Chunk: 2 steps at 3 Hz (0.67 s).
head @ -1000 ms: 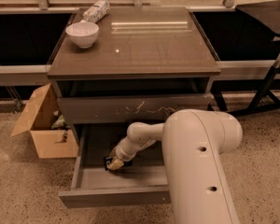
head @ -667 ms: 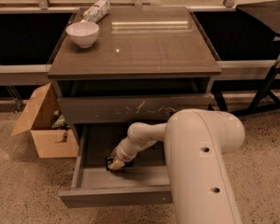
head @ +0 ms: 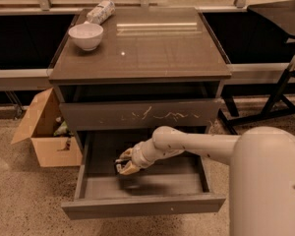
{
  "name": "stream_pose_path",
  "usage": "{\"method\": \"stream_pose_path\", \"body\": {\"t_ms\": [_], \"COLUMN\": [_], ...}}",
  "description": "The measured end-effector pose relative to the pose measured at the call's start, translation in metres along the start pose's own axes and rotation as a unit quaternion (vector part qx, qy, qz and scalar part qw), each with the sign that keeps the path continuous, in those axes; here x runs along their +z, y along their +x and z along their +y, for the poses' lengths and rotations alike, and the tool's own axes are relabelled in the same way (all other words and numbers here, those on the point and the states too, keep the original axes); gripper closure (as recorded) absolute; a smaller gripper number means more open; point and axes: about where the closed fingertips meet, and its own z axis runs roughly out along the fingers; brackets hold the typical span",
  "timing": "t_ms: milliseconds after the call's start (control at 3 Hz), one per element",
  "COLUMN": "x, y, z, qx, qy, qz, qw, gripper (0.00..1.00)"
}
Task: Pick rxbar chocolate from middle drawer and place on counter
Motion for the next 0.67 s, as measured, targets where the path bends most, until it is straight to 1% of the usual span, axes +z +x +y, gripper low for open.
{"method": "stream_pose_path", "body": {"t_ms": [333, 667], "x": [-0.0533, -0.0545], "y": [-0.0223, -0.0245], "z": [0.0160, 0.0167], "qx": [-0.060, -0.061], "qy": [0.003, 0.005], "qz": [-0.068, -0.069], "qw": [0.9959, 0.9958], "gripper": [1.00, 1.00]}}
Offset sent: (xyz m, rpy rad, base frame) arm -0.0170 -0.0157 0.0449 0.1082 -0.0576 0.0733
